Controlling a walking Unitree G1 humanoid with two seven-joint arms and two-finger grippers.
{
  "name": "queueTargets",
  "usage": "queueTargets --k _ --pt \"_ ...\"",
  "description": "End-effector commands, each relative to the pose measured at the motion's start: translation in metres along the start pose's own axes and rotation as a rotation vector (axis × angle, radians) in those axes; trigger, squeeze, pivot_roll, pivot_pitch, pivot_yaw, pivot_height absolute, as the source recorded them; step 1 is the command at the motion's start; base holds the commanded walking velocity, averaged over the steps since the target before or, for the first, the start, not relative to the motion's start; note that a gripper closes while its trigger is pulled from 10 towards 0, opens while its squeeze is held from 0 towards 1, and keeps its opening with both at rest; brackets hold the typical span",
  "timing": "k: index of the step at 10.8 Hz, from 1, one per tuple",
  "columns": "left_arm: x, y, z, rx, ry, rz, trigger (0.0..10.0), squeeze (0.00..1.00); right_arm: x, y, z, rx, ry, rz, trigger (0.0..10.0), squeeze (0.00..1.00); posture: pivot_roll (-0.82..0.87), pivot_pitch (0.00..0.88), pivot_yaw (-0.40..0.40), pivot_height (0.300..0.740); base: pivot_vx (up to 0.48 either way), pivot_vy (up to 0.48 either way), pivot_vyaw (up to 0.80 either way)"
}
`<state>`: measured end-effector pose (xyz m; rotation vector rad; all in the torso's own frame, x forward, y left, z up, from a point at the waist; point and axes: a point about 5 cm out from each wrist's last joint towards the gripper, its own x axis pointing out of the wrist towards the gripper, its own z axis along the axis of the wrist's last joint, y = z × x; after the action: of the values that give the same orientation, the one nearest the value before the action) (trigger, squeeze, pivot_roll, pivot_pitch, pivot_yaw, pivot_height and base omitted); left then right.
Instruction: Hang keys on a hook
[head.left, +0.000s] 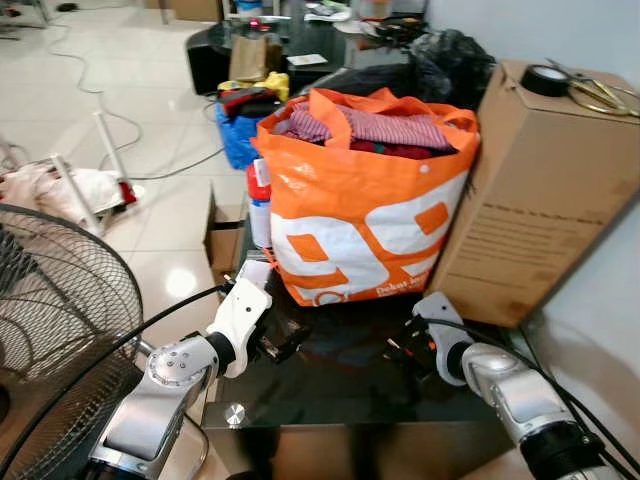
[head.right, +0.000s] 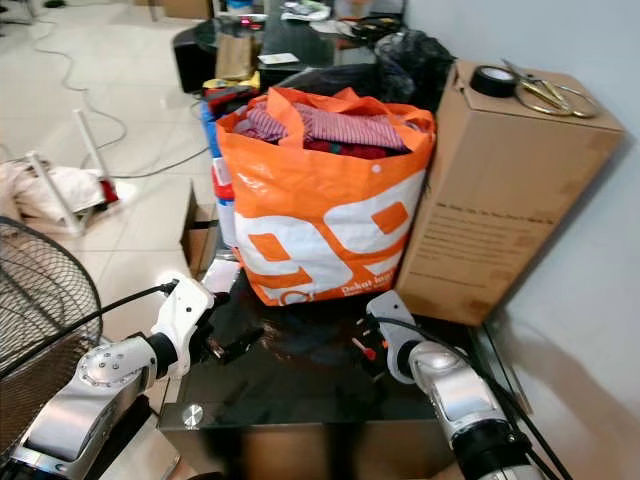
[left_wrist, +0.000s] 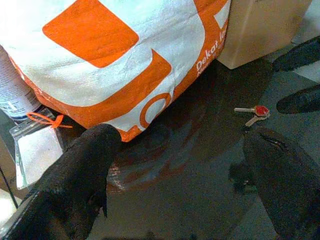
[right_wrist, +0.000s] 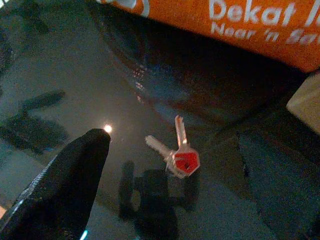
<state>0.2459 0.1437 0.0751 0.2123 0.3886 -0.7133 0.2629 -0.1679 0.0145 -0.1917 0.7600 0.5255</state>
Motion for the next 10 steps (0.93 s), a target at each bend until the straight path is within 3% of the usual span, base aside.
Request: queueTargets --k 1,5,6,7,8,10 --pt "-0.001 -0.002 0.002 0.009 0.004 -0.026 10.0 0.0 0.001 -0.002 0.003 -0.013 -0.007 -0.003 10.0 0.0 -0.02 0.0 -0.026 0.74 0.0 0.0 0.0" --pt "-0.002 -0.004 -0.001 0.021 0.036 -0.075 10.0 0.0 0.013 0.005 0.007 -0.029 -0.05 0.022 10.0 0.0 -0.02 0.0 -0.023 0.74 0.0 0.0 0.0" --pt "-0.004 -0.004 -0.002 0.021 0.04 -0.076 10.0 0.0 0.015 0.007 0.009 -0.026 -0.058 0.035 10.0 0.04 -0.02 0.0 -0.028 0.74 0.0 0.0 0.0" --pt "-0.005 -0.004 -0.002 0.021 0.042 -0.076 10.0 0.0 0.017 0.008 0.01 -0.026 -0.062 0.042 10.0 0.36 -0.01 0.0 -0.034 0.74 0.0 0.0 0.0" --pt "-0.008 -0.004 -0.004 0.021 0.049 -0.076 10.0 0.0 0.019 0.01 0.012 -0.028 -0.066 0.052 10.0 1.0 0.0 0.0 -0.029 0.74 0.0 0.0 0.0" --pt "-0.014 -0.009 -0.011 0.032 0.103 -0.118 10.0 0.0 0.026 0.015 0.01 -0.014 -0.051 0.046 10.0 1.0 0.0 0.0 -0.02 0.74 0.0 0.0 0.0"
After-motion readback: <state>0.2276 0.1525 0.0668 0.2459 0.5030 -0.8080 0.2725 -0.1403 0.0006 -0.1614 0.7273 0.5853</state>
